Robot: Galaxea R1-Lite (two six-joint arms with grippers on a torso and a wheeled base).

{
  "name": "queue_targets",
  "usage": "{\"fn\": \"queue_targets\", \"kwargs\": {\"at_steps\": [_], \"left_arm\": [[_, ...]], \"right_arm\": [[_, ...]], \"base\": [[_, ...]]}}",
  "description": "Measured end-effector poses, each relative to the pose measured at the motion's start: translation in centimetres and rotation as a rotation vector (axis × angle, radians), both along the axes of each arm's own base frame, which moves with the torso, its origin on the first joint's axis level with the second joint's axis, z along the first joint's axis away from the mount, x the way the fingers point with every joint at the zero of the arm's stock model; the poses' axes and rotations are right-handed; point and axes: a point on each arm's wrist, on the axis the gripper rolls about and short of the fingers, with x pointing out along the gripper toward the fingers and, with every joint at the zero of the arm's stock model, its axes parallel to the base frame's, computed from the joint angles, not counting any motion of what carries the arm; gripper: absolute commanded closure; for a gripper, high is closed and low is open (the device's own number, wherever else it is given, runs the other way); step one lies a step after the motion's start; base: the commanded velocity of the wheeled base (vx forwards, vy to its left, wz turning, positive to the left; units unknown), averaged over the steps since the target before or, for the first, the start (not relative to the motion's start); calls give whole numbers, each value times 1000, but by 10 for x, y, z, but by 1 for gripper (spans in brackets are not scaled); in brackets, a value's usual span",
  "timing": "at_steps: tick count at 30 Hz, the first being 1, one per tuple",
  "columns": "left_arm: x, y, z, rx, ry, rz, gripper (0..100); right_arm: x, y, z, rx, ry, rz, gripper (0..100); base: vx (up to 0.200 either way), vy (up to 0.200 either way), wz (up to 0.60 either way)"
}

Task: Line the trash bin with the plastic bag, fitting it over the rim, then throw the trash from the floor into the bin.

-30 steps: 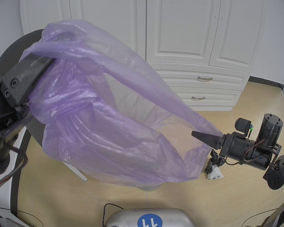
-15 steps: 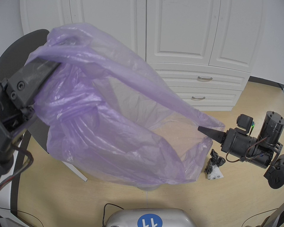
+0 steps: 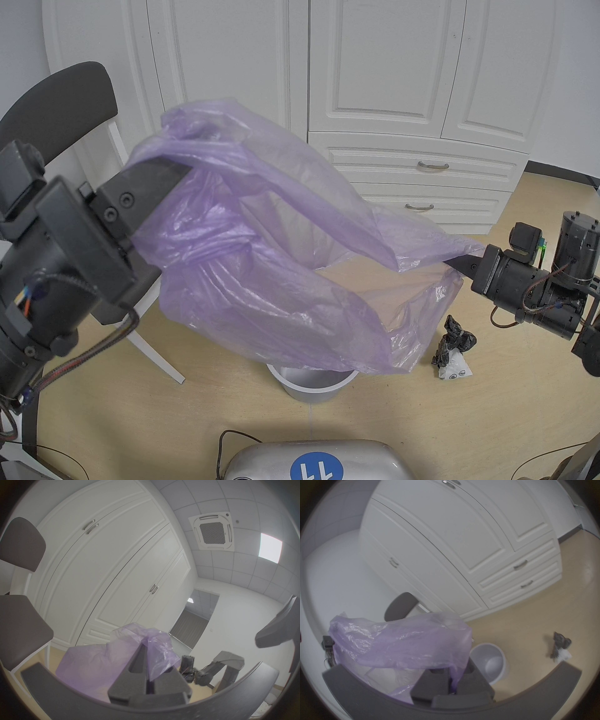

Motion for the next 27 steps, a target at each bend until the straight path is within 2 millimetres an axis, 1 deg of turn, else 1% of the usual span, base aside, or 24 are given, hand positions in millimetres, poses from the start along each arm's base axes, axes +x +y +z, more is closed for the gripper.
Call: {"fn": "queue_targets", "kwargs": {"at_steps": [3, 7, 11, 14, 15, 18, 21, 24, 27], "left_arm": [[9, -4, -5, 31, 32, 23, 100], [22, -7, -14, 102, 100, 61, 100], [36, -7, -31, 236, 223, 111, 100], [45, -5, -43, 341, 322, 145, 100], [47, -5, -46, 370, 351, 155, 100], [56, -3, -55, 448, 413, 186, 100], [66, -3, -60, 494, 428, 219, 100], [76, -2, -66, 523, 441, 248, 100], [86, -2, -71, 537, 453, 279, 100]], "right_arm": [[0, 1, 12, -17, 86, -54, 100], [-2, 2, 44, 11, 154, -129, 100], [-9, 2, 82, 65, 157, -210, 100], [-15, 1, 101, 101, 137, -240, 100], [-17, 0, 105, 107, 131, -245, 100], [-22, -2, 109, 92, 130, -260, 100], [-28, -4, 105, 4, 116, -256, 100], [-33, -7, 93, -128, 98, -244, 100], [-38, -11, 75, -292, 76, -224, 100]], "base": [[0, 0, 0], [0, 0, 0], [0, 0, 0], [0, 0, 0], [0, 0, 0], [0, 0, 0], [0, 0, 0], [0, 0, 0], [0, 0, 0]]}}
